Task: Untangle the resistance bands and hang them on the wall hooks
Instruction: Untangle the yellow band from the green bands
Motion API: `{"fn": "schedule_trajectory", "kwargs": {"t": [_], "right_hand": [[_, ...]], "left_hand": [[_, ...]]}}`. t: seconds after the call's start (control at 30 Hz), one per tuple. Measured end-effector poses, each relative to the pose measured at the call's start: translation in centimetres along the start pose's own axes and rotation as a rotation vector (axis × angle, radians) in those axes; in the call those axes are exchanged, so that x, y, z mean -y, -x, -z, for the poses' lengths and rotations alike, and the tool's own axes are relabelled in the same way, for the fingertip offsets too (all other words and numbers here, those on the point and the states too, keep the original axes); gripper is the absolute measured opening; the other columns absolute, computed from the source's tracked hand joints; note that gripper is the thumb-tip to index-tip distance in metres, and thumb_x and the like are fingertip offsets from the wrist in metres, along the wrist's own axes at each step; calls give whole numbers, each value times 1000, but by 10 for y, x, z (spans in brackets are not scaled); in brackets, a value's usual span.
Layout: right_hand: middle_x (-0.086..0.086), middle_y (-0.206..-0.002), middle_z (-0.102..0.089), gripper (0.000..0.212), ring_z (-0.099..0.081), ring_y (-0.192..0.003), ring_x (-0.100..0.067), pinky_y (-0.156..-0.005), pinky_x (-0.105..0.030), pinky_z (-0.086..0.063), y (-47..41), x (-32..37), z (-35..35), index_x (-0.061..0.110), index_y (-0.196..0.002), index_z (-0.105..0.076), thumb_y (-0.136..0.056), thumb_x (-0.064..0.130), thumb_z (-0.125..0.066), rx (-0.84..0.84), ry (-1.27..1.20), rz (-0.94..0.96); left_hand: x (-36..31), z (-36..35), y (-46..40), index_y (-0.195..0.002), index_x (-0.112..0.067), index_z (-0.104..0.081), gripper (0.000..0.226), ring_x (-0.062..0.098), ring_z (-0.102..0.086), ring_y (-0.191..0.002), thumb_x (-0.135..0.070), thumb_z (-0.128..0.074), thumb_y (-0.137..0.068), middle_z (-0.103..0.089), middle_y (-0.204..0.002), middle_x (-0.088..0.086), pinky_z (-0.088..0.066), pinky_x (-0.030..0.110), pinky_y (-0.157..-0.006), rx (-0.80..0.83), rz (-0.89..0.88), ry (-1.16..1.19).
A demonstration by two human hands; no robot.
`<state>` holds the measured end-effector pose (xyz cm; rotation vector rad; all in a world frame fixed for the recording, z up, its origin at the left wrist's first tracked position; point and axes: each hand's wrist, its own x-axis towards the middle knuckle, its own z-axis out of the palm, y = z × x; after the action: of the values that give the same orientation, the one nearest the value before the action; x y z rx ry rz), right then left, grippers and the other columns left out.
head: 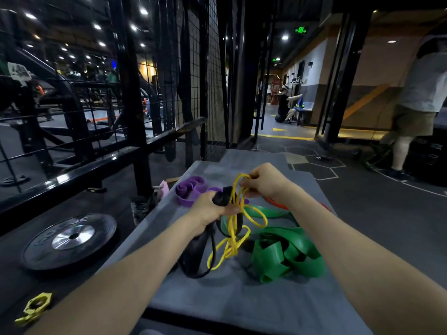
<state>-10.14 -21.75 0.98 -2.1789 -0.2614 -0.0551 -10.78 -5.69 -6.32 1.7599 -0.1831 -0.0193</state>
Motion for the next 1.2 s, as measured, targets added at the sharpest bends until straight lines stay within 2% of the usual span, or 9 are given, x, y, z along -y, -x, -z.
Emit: {"fn": "schedule_trajectory", "kwargs": {"t": [0.2,0.3,0.4,0.53,0.63,0.77,0.93,1.07,1.2], "right_hand": [[-1,-45,-59,32,-59,-40,-6,-52,-20,-55,4,-14,-10,6,-56,-54,-87,2,-61,18,-104,-55],[-5,-53,-59,34,-59,-50,-10,-58,-17,-53,5,-27,1,10,-53,-54,-85,9,-65,-37,147,-83],[-7,-55,-61,22,-57,-49,-6,-45,-7,-41,8,-40,13,3,-62,-65,-83,9,-63,-84,362,-131],[-26,-89,-69,19,-66,-91,-36,-79,-41,-55,8,-52,22,-9,-87,-66,-82,9,-62,-153,563,-149],[-27,-88,-70,18,-66,-90,-37,-81,-46,-54,10,-54,25,-8,-87,-66,-83,10,-60,-170,560,-147],[-15,-73,-69,11,-65,-60,-19,-68,-31,-56,11,-42,11,3,-79,-66,-84,12,-64,-86,466,-97],[6,-45,-61,23,-59,-42,0,-48,-11,-47,3,-25,-8,13,-59,-60,-79,11,-71,-22,186,-41],[-10,-62,-68,14,-67,-55,-12,-61,-19,-56,-2,-17,-20,-2,-73,-67,-79,10,-72,54,-49,-44],[-10,-64,-66,17,-68,-62,-16,-69,-28,-58,-8,-19,-28,2,-66,-64,-81,8,-71,20,-118,12]], "left_hand": [[18,-2,0,-87,-8,-63,49,21,-65,-84,-30,-89,-52,-68,-86,4,-48,31,-73,-65,14,-326],[13,14,2,-80,-12,-61,29,19,-58,-77,-25,-83,-65,-62,-79,3,-39,29,-65,-43,1,-575],[11,33,0,-89,-8,-64,30,23,-64,-88,-20,-81,-68,-68,-89,5,-48,31,-78,-23,-3,-626],[12,56,0,-112,-7,-60,49,22,-60,-98,-18,-81,-69,-64,-102,6,-44,27,-81,-42,24,-717],[7,67,3,-93,-12,-58,35,19,-59,-94,-11,-82,-67,-62,-87,-2,-44,25,-77,38,47,-652],[-7,69,-3,-85,-12,-60,23,13,-57,-87,-9,-79,-71,-59,-83,-2,-45,24,-88,96,32,-483],[-25,63,-13,-77,-17,-58,13,10,-49,-62,-23,-67,-85,-57,-70,-1,-37,22,-57,-39,19,-362],[-35,58,-22,-71,-13,-57,24,24,-57,-70,-26,-57,-91,-67,-81,11,-44,31,-64,-172,20,-324],[-47,49,-22,-73,-7,-54,23,10,-51,-42,-20,-57,-92,-62,-60,2,-42,20,-42,-179,67,-58]]}}
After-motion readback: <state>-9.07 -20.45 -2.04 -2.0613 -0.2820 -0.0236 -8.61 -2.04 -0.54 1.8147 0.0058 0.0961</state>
